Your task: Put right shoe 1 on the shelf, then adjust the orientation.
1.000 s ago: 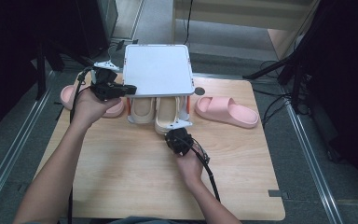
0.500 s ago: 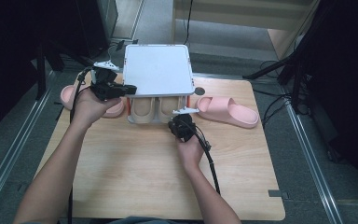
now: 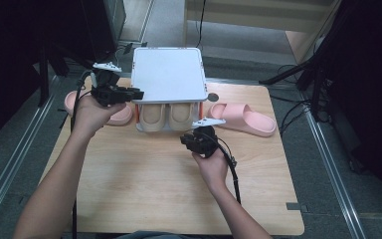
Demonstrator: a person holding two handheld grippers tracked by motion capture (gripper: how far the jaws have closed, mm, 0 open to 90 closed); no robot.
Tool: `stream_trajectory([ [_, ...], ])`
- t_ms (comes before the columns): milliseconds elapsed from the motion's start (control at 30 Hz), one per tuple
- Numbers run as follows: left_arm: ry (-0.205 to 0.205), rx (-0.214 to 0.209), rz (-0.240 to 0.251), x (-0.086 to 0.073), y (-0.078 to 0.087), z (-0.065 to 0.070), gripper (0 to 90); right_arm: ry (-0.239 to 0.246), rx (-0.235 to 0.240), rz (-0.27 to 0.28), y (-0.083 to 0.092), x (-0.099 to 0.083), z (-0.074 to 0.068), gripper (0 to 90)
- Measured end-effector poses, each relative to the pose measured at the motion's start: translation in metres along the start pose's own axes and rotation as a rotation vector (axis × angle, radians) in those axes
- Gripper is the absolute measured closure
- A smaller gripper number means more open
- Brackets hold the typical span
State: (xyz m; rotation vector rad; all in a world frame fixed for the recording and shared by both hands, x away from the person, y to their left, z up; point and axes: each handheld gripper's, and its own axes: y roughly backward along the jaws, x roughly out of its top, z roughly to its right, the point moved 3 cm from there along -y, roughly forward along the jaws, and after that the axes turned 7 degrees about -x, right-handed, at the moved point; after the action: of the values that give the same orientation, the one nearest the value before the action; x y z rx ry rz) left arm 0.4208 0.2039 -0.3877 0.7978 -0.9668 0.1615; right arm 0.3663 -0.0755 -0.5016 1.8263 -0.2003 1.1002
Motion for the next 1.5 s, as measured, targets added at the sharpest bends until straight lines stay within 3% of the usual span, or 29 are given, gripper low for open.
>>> stream_trajectory([
  [100,0.012,0.006,0.022,-0.001,0.012,0.0,62.1,0.019,0.031,0.012,0.019,-0.005,0.001,63.8],
  [167,0.012,-0.004,0.046,-0.003,0.019,0.0,58.0,0.026,0.03,0.023,0.03,-0.008,0.002,60.2],
  [200,0.014,0.01,0.052,-0.004,0.022,0.0,56.1,0.029,0.031,0.031,0.036,-0.009,0.004,59.0],
  [400,0.041,0.062,0.03,-0.017,0.032,-0.009,56.2,0.059,0.072,0.05,0.057,-0.017,0.013,55.8],
  [767,0.097,0.157,0.028,-0.047,0.042,-0.044,70.7,0.033,0.094,0.062,0.055,-0.016,0.025,59.8],
  [967,0.112,0.218,0.033,-0.065,0.04,-0.07,87.9,0.047,0.099,0.036,0.05,-0.015,0.021,59.9],
  [1300,0.206,0.285,0.01,-0.09,0.029,-0.112,89.3,0.066,0.103,0.009,0.045,-0.017,0.013,58.5],
  [1500,0.24,0.318,-0.032,-0.103,0.007,-0.133,89.3,0.079,0.099,-0.002,0.044,-0.022,0.01,58.2],
])
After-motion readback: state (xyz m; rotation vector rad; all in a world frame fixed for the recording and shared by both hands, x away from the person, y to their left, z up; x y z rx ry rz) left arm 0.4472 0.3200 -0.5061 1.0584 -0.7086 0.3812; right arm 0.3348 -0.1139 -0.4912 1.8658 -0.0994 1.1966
